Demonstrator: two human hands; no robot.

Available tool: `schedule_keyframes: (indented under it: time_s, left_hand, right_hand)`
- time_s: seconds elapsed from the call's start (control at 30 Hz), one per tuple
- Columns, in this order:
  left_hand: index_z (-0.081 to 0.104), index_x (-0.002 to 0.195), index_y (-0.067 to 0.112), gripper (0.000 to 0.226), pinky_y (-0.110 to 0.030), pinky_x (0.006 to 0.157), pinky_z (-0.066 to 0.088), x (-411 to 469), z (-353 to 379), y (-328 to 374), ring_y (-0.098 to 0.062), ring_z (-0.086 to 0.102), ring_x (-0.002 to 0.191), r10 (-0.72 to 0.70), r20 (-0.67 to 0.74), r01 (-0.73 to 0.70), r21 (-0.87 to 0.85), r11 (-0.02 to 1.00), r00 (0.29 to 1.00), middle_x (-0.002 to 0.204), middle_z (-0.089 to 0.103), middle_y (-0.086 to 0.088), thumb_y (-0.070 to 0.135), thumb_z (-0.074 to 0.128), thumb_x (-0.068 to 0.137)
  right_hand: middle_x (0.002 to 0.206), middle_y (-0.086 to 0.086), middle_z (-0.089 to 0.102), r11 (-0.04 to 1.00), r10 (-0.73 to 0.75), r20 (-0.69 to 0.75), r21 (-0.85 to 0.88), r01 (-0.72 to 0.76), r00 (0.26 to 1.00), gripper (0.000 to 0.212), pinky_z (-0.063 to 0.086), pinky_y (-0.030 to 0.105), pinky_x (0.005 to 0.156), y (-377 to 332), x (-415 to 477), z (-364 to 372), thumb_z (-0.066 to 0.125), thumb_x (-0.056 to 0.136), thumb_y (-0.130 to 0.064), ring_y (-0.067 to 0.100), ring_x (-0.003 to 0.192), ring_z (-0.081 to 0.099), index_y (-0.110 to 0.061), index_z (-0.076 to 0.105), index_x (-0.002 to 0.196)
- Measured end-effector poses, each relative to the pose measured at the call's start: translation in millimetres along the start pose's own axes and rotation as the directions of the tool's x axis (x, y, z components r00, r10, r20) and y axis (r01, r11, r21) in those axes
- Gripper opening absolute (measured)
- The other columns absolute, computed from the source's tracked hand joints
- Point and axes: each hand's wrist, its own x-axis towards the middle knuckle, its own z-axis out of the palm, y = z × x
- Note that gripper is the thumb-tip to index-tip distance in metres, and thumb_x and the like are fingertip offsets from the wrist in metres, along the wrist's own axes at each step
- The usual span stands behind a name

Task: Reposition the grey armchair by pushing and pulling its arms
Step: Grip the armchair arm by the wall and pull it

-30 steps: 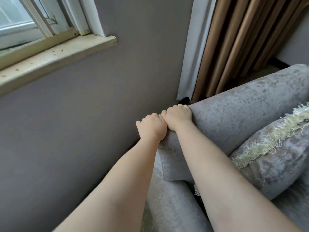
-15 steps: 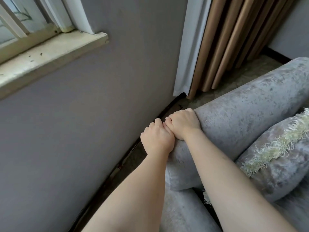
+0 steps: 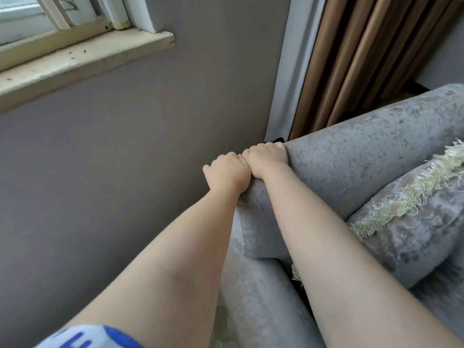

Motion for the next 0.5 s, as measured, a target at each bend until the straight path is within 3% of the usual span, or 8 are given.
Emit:
schedule_keyframes:
  time_s: [0.3, 0.5]
  left_hand:
    - [0.038, 0.063, 0.017, 0.037, -0.039, 0.077, 0.026, -21, -3, 4, -0.026, 0.047, 0.073, -0.024, -0.084, 0.026, 0.026, 0.999, 0.996, 0.073, 0.05, 0.0, 0.031, 0.022, 0.093]
    - [0.039, 0.066, 0.015, 0.035, -0.039, 0.078, 0.028, -48, -8, -7, -0.026, 0.046, 0.074, -0.059, -0.109, 0.064, 0.037, 0.997, 0.992, 0.078, 0.054, -0.003, 0.03, 0.022, 0.093]
  right_hand:
    - [0.127, 0.001, 0.054, 0.996, -0.083, -0.036, -0.04, 0.082, 0.996, 0.038, 0.028, 0.038, 0.095, 4, -22, -2, 0.023, 0.099, -0.029, 0.026, 0.12, 0.045, -0.025, 0.054, 0.121]
    - [0.125, 0.001, 0.056, 0.994, -0.105, -0.048, -0.02, 0.104, 0.993, 0.04, 0.027, 0.037, 0.094, -7, -48, 2, 0.022, 0.098, -0.029, 0.025, 0.12, 0.044, -0.023, 0.056, 0.119]
